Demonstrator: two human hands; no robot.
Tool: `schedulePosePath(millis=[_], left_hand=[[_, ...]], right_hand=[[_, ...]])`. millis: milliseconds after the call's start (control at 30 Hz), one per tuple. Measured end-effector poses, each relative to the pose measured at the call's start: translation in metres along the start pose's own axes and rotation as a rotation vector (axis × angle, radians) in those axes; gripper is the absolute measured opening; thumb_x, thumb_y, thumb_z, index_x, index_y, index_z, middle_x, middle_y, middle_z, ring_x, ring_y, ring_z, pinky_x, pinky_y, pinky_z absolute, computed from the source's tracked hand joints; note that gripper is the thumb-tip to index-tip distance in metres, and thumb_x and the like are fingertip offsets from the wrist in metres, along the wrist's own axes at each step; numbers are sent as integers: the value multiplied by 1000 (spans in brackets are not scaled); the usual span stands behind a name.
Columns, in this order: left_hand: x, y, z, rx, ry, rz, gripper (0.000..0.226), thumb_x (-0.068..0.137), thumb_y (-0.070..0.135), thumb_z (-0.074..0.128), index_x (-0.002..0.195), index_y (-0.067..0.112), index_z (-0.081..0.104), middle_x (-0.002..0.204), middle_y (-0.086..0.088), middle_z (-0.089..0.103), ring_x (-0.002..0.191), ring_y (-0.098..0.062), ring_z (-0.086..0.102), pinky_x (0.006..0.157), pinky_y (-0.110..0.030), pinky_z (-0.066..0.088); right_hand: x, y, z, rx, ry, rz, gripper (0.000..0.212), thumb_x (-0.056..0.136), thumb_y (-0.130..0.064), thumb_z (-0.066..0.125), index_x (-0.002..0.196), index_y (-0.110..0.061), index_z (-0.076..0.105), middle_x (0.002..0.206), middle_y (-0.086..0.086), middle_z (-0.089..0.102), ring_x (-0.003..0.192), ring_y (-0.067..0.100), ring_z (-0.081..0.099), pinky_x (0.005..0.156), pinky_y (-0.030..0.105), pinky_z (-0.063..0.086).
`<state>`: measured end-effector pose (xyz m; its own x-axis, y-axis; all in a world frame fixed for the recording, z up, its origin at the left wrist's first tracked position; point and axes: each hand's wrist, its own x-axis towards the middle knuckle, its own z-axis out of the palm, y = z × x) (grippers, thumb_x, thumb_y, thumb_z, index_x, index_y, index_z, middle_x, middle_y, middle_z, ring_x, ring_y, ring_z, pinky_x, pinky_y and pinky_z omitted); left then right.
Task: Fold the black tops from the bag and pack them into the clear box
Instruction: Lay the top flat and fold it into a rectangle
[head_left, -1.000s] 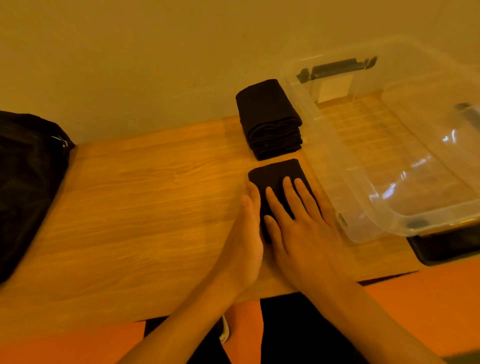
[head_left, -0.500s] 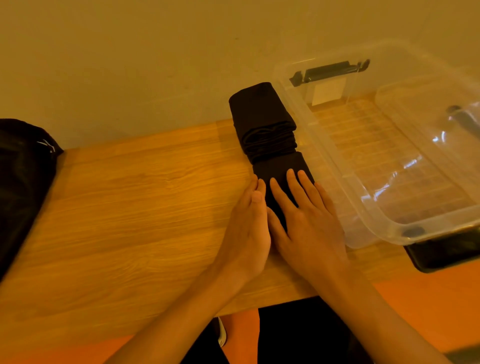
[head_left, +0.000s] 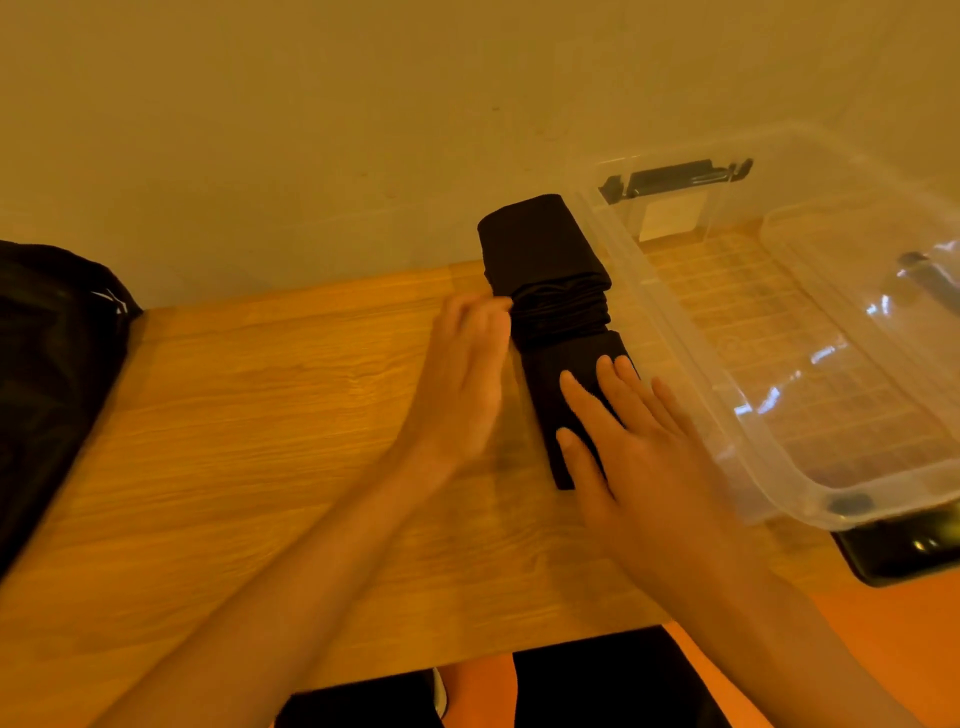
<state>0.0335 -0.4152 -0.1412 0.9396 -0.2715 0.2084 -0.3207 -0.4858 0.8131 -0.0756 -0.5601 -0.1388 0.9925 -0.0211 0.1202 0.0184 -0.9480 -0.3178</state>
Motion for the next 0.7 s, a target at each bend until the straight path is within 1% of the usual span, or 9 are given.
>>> schedulePosePath(millis=[67, 100, 133, 200, 267, 333, 400, 533, 700], left_hand=[[42, -8, -8, 58, 103, 25, 42, 107, 39, 39, 140, 19, 53, 149, 3, 40, 135, 0, 35, 114, -16, 29], [61, -11, -11, 104, 113, 40, 41, 107, 36, 43, 145, 21, 50, 155, 1, 36, 142, -7, 31, 118, -25, 29], [77, -15, -13, 151, 84, 56, 45, 107, 37, 44, 151, 24, 43, 161, 0, 28, 149, -14, 24, 120, -32, 25], [102, -24, -14, 295, -61, 118, 53, 108, 44, 40, 158, 33, 29, 170, 1, 9, 156, -22, 4, 123, -41, 11], [118, -32, -15, 503, -206, 267, 56, 106, 52, 32, 160, 37, 22, 171, 1, -1, 157, -26, -8, 125, -50, 2], [126, -38, -14, 598, -309, 345, 58, 104, 57, 25, 159, 38, 22, 171, 0, -1, 156, -26, -10, 126, -52, 1], [127, -44, -11, 607, -359, 350, 60, 104, 61, 22, 159, 38, 21, 171, 0, 0, 156, -24, -11, 127, -50, 0], [120, -49, -4, 582, -336, 371, 69, 98, 66, 13, 160, 38, 17, 171, 1, 0, 157, -21, -11, 127, -45, -2], [122, -48, -7, 613, -327, 408, 69, 97, 64, 15, 160, 35, 20, 171, -2, 5, 157, -23, -7, 124, -40, -5]], right_hand=[[18, -12, -6, 120, 159, -9, 52, 105, -40, 28, 150, -20, 45, 159, 10, 37, 152, 22, 22, 123, 35, 10], [33, -17, -6, 153, 226, -13, 47, 106, -32, 35, 149, -17, 47, 158, 11, 39, 151, 23, 25, 123, 36, 13], [50, -21, -4, 155, 287, -14, 45, 106, -26, 38, 149, -15, 46, 159, 13, 37, 152, 25, 24, 124, 39, 14], [86, -26, 3, 134, 345, 6, 47, 107, -22, 39, 153, -11, 39, 163, 15, 27, 154, 27, 15, 126, 44, 15], [111, -23, 11, 97, 302, 36, 50, 107, -22, 36, 155, -8, 34, 165, 16, 22, 155, 27, 11, 126, 45, 12], [120, -15, 18, 60, 236, 61, 51, 106, -23, 31, 153, -4, 37, 163, 16, 27, 154, 27, 14, 127, 44, 11], [116, -7, 23, 23, 214, 59, 58, 102, -28, 24, 152, -3, 38, 162, 16, 30, 154, 25, 16, 127, 43, 11], [105, 0, 33, -61, 220, 31, 62, 101, -32, 22, 156, -4, 29, 165, 15, 22, 155, 23, 9, 127, 44, 10], [101, -4, 33, -43, 276, 122, 60, 102, -34, 28, 156, -8, 31, 165, 15, 21, 155, 27, 12, 122, 40, 15]])
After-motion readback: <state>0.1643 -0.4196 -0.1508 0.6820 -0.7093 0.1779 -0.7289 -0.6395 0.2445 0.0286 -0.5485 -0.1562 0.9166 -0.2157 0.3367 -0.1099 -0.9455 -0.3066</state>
